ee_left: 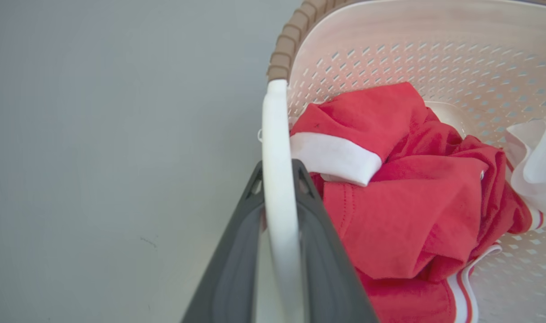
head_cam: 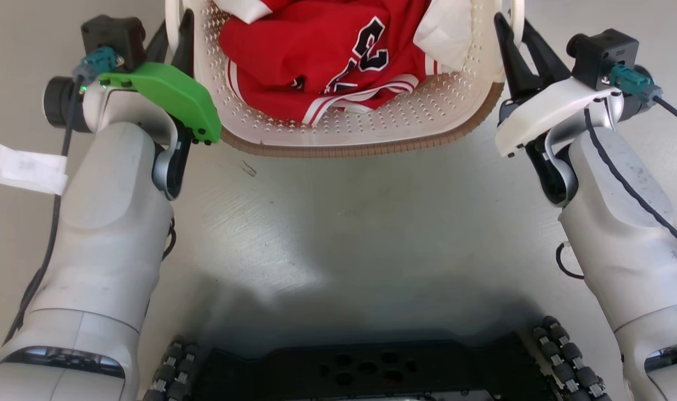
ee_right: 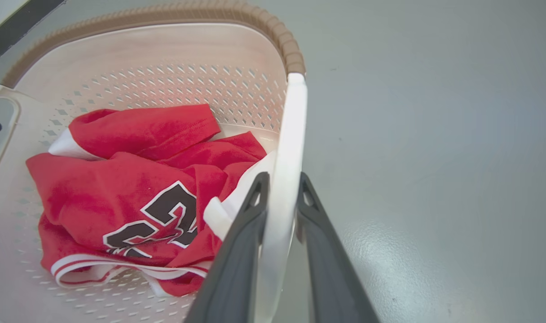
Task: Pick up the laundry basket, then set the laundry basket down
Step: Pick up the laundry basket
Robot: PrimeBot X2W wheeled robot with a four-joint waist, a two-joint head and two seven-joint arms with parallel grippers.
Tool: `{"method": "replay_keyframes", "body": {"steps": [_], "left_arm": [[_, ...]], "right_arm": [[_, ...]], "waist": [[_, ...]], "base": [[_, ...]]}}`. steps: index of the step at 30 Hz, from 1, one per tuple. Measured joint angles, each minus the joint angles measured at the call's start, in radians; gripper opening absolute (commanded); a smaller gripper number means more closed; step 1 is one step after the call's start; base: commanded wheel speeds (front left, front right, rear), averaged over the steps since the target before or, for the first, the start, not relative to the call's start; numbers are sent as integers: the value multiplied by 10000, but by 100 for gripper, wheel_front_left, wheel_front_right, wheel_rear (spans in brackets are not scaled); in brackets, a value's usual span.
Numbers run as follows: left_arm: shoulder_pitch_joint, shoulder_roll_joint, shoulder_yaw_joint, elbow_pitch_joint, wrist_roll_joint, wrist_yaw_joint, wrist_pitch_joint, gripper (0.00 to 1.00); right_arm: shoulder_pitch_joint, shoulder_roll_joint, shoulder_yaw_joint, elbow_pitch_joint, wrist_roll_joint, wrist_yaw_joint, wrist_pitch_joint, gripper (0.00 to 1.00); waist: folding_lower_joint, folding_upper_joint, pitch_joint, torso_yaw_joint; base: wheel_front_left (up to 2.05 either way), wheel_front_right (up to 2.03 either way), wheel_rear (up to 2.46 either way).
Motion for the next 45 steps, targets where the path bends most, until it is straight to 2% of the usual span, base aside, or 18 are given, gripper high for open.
{"method": "replay_keyframes", "body": {"steps": [19,29,34,45], "left_arm": [[305,-242,-573,1774,-359,-384,46,0],[831,-359,-671,2592,-796,-602,675,0],[1363,-366,-796,2894,-1409,-652,1202,0],[2227,-357,-1076,3168,-2345,-665,2201,0]], "right_arm": [[161,293,98,1964,451,249,2,0],[530,564,314,3198,830,353,274,0],[731,740,545,3870,936,362,665,0],[1189,951,1053,4604,1519,360,1384,0]], "waist": [[0,0,-1593,-127],[-1,0,-2827,-253],[-1,0,-3587,-348],[-1,0,-5002,-559]], "base": [[0,0,0],[0,0,0],[0,0,0],[0,0,0]]}}
